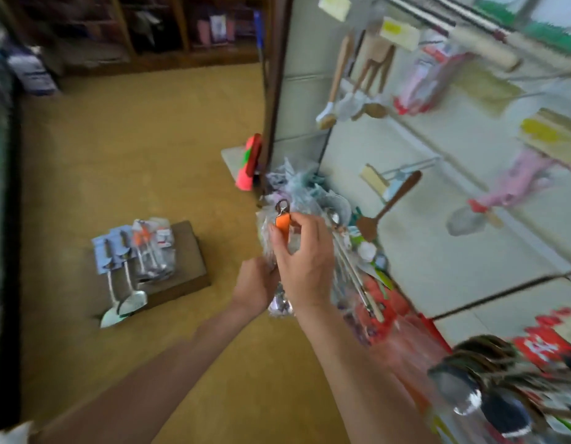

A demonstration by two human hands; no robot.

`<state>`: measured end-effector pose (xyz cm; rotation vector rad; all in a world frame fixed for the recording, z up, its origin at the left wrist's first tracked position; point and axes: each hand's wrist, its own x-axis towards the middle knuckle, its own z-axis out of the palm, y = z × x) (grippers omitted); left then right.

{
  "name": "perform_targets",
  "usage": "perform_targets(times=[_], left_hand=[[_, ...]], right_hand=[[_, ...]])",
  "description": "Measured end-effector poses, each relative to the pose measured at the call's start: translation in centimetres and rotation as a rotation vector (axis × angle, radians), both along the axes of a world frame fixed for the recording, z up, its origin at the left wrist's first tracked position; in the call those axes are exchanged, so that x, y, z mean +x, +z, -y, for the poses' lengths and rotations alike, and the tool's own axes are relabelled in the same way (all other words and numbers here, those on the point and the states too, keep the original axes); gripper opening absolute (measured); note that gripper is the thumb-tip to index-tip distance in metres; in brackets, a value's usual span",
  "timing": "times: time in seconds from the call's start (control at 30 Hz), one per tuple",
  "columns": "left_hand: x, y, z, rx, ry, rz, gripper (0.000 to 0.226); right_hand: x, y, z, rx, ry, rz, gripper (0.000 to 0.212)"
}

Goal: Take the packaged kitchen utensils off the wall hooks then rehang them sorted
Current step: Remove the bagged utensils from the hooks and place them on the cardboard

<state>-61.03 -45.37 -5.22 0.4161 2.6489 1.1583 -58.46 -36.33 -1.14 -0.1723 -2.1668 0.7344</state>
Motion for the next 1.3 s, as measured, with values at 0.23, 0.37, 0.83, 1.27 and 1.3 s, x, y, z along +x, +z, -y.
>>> perform_targets(times=[0.23,0.37,0.83,1.27,1.3], left_hand=[[-6.6,0.0,10.0,0.067,0.132,-0.005,0.027],[-9.7,0.5,14.9,0.077,0.177,0.030,0.035],[-17.9,-0.7,26.6,0.187,0.357,0.132,0.039],[-28.5,-3.6,29.7,0.149,0.424,0.140,0.034],[-29.7,-4.3,29.8,0.146,0.431,0.139,0.031]], right_hand=[[-8.2,-0.2,9.3,-0.017,0.154,0.034,0.031],[-11.9,-0.4,14.1,-0.018,0.206,0.027,0.031],[-21.8,-1.8,26.2,-0.025,0.362,0.070,0.031],[-33.6,-5.3,29.6,-0.068,0.448,0.116,0.031],[-34.9,-5.8,29.7,-0.078,0.459,0.124,0.031]])
